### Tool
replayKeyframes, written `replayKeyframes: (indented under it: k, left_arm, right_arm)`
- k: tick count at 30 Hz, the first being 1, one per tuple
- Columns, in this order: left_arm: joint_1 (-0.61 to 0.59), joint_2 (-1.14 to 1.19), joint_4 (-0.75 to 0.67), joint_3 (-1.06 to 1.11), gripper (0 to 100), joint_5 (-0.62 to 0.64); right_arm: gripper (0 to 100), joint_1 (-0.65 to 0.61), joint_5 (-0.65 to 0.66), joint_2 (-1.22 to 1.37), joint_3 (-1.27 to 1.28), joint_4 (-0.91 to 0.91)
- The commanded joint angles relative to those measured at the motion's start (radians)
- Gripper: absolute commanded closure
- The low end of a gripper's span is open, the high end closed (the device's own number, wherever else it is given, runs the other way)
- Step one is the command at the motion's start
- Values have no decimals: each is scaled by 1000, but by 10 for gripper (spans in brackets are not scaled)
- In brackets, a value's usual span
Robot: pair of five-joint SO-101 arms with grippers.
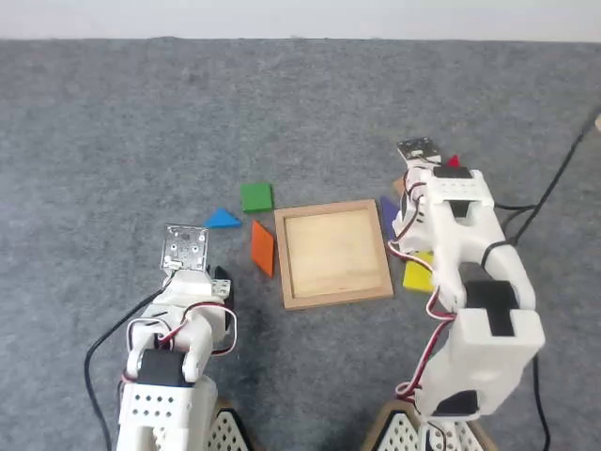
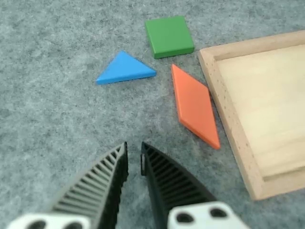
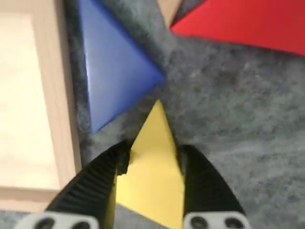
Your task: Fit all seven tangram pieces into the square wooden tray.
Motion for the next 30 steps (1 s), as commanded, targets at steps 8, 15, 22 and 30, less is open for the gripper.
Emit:
replayKeyframes:
  k: [8, 15, 22, 30]
  left_arm:
    - [-8, -14, 3, -18, 946, 9]
    - [-8, -14, 3, -18, 946, 9]
    - [-8, -14, 3, -18, 946, 8]
    - [-8, -14, 3, -18, 946, 9]
  right_arm:
    - [950, -5, 34, -28, -127, 156]
    - [886, -24, 221, -441, -5, 305]
    - [653, -99, 354, -728, 405, 257]
    - [640, -111, 374, -641, 543, 68]
